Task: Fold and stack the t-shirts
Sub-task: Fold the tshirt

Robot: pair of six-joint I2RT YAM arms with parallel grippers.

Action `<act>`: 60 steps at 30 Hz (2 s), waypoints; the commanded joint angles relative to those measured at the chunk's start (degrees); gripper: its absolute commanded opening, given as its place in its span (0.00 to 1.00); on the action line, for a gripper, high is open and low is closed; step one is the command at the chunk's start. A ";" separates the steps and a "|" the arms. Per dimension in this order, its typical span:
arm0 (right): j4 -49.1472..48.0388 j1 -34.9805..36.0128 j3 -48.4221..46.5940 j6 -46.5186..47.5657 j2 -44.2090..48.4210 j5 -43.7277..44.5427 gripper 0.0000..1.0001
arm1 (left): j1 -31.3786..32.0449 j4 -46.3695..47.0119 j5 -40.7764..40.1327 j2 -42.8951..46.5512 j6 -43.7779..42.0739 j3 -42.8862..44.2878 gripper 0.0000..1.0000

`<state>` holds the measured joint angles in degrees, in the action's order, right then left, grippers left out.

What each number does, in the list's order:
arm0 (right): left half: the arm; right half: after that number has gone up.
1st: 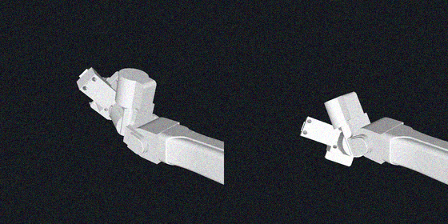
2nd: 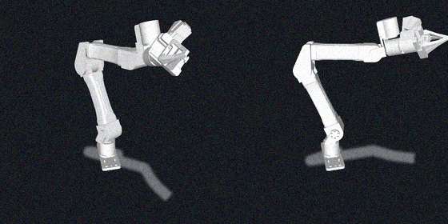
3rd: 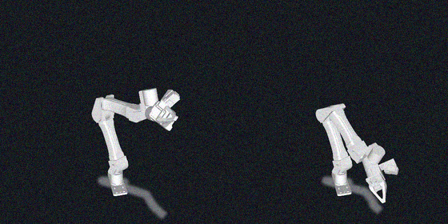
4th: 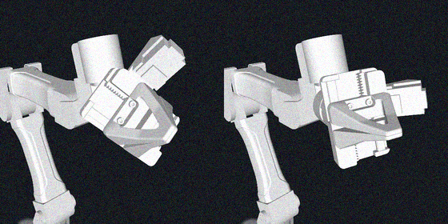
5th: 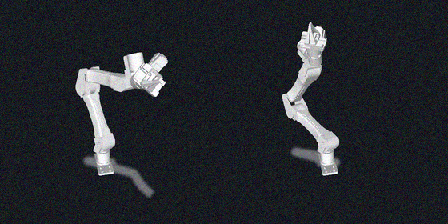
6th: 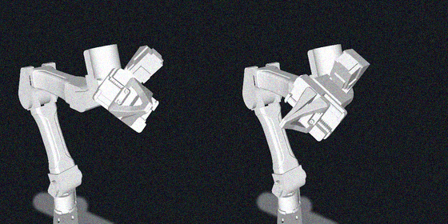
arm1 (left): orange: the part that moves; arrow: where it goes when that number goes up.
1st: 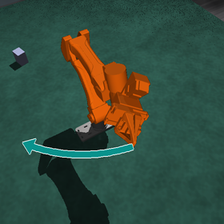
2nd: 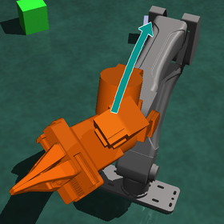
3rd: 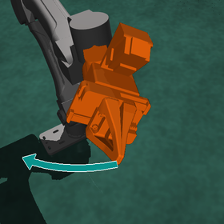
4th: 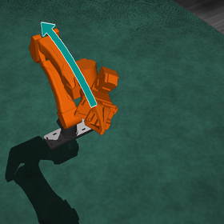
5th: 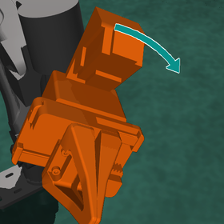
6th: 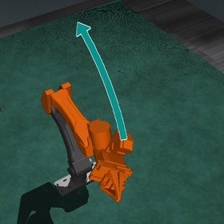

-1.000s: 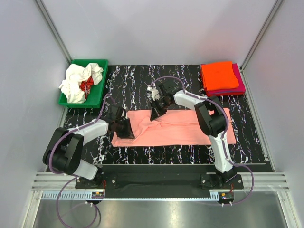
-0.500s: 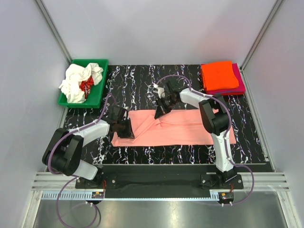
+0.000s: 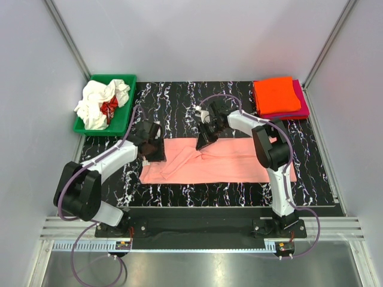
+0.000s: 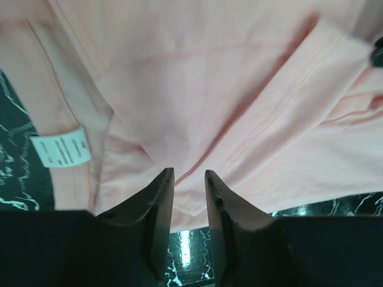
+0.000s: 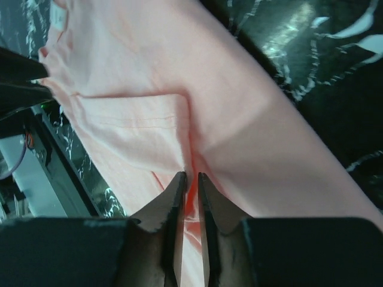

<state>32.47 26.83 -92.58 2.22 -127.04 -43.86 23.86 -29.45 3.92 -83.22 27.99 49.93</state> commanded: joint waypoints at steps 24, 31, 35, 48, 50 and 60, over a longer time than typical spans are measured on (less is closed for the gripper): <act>-6.98 -3.18 11.36 -19.26 18.40 36.11 0.20 | -5.57 -2.36 -6.92 -27.07 -1.80 25.38 0.34; -7.42 -4.77 15.84 -23.22 32.62 42.62 0.24 | -8.39 -2.98 -0.77 -37.69 -1.53 39.77 0.34; -7.42 -4.77 17.95 -24.10 39.40 46.65 0.24 | -8.39 -3.07 1.52 -44.03 -1.44 50.24 0.34; -7.68 -4.86 24.63 -27.00 51.01 50.45 0.25 | -8.48 11.68 19.80 -66.40 1.63 91.50 0.36; -7.60 -4.86 24.72 -26.39 51.46 51.15 0.26 | -8.48 19.05 21.47 -62.09 2.33 83.08 0.37; -7.60 -4.86 27.70 -26.56 54.62 52.03 0.28 | -7.69 25.67 17.44 -30.80 1.80 50.91 0.42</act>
<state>26.00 21.71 -66.28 -23.64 -74.85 7.03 15.70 -10.63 22.68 -126.37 29.63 105.91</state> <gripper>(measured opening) 0.275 0.416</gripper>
